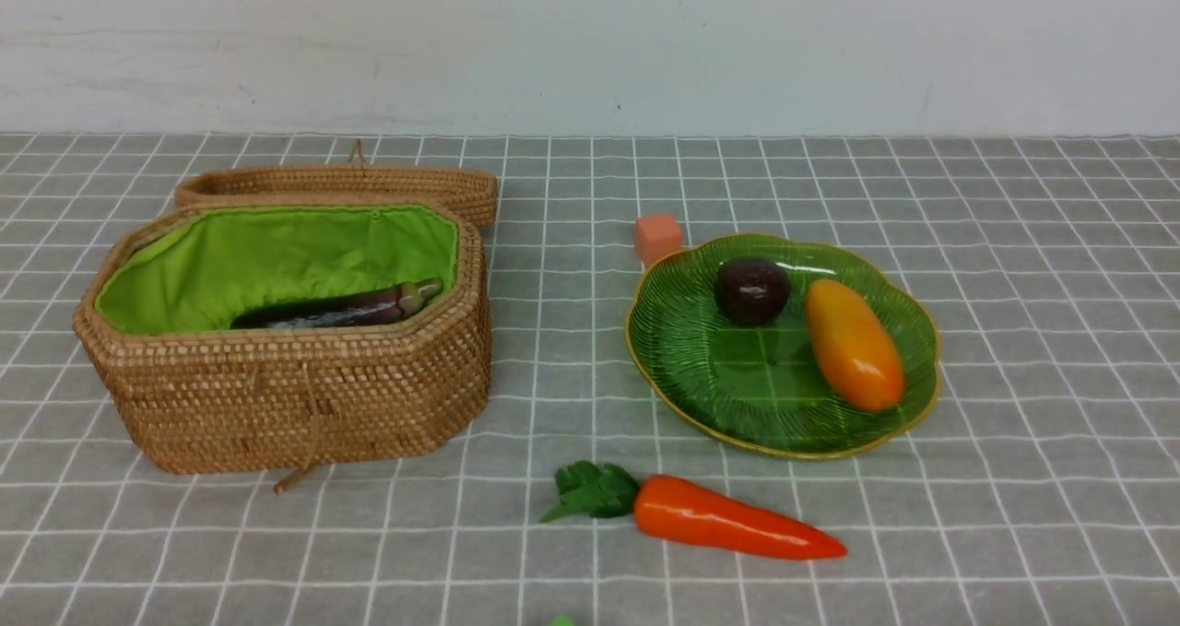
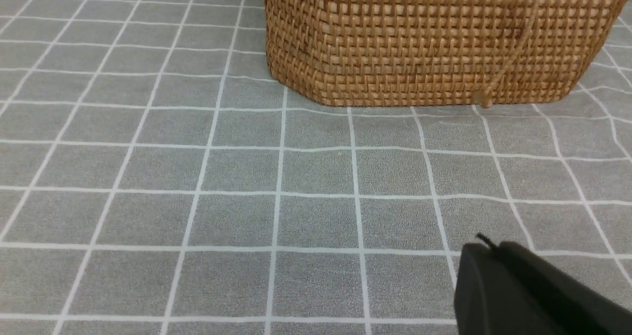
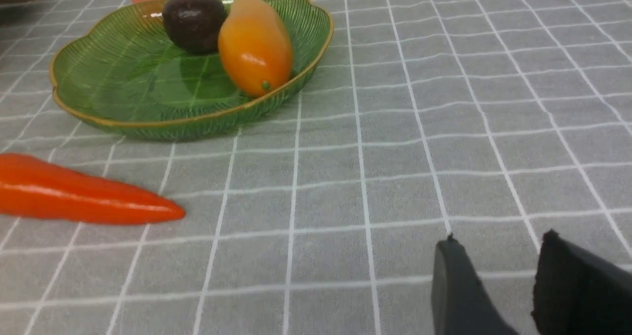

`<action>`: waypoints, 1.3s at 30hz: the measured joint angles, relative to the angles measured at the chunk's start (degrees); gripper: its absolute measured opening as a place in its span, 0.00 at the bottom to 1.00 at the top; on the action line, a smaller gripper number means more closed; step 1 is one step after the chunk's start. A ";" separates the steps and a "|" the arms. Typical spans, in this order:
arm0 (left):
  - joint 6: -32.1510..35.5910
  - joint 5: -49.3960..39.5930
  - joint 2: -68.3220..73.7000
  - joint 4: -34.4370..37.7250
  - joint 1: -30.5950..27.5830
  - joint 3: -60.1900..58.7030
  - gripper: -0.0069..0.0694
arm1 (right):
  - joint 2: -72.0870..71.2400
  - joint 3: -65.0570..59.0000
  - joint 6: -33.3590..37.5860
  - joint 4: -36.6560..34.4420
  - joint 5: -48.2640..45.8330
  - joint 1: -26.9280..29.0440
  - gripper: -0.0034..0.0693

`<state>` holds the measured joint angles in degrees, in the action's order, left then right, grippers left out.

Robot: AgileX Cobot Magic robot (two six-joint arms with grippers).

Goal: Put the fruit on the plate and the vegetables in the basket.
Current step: Use the right arm to grab a lemon and put it into the right plate

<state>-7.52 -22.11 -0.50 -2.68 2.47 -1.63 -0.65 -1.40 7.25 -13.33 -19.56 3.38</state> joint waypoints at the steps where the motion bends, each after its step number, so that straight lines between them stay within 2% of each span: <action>1: 0.00 -0.05 0.00 0.00 0.00 0.00 0.11 | 0.00 -0.12 -0.49 -1.28 1.61 0.00 0.38; 5: 0.00 -0.10 0.00 0.00 -0.06 0.00 0.12 | 0.00 -0.14 -3.14 -9.54 12.22 0.00 0.38; 8: 0.00 -0.10 0.00 0.00 -0.11 0.00 0.12 | 0.00 -0.14 -4.20 -15.24 23.74 0.00 0.38; 13: 0.00 -0.10 0.00 0.00 -0.22 0.00 0.13 | 0.00 1.32 -4.01 -17.85 32.80 -0.05 0.38; 18: 0.00 -0.16 0.00 0.00 -0.27 0.00 0.13 | 1.40 14.18 -4.21 -17.37 20.41 -0.97 0.38; 19: 0.00 -0.16 0.00 0.00 -0.27 0.00 0.13 | 4.60 20.53 -3.83 -16.06 13.54 -1.10 0.38; 20: 0.00 -0.16 0.00 0.00 -0.27 0.00 0.13 | 5.12 22.15 -3.70 -15.63 12.67 -1.10 0.38; 21: 0.00 -0.16 0.00 0.00 -0.27 0.00 0.13 | 10.64 28.34 -2.36 -13.63 4.53 -1.10 0.38; 22: 0.00 -0.16 0.00 0.00 -0.27 0.00 0.13 | 10.64 29.08 -2.15 -13.36 4.53 -1.10 0.38; 25: 0.00 -0.16 0.00 0.00 -0.27 0.00 0.13 | 22.81 38.72 2.85 -10.58 -9.57 -1.10 0.38; 26: 0.00 -0.16 0.00 0.00 -0.27 0.00 0.13 | 22.81 39.09 2.85 -10.58 -10.33 -1.10 0.38; 29: 0.00 -0.16 0.00 0.00 -0.27 0.00 0.13 | 33.19 42.36 11.89 -16.43 -24.76 -1.37 0.38; 32: 0.00 -0.16 0.00 0.00 -0.27 0.00 0.13 | 39.21 42.82 21.24 -23.28 -33.54 -4.24 0.38; 33: 0.00 -0.16 0.00 0.00 -0.27 0.00 0.13 | 39.57 42.99 21.65 -23.58 -33.98 -4.76 0.39; 36: 0.00 -0.16 0.00 0.00 -0.27 0.00 0.13 | 44.57 44.47 23.12 -23.77 -38.98 -9.57 0.47; 39: 0.00 -0.16 0.00 0.00 -0.27 0.00 0.13 | 48.28 45.10 18.73 -18.84 -41.12 -15.88 0.64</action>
<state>-7.52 -22.27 -0.50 -2.68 2.21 -1.63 47.63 43.70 25.97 -32.17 -60.68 -12.50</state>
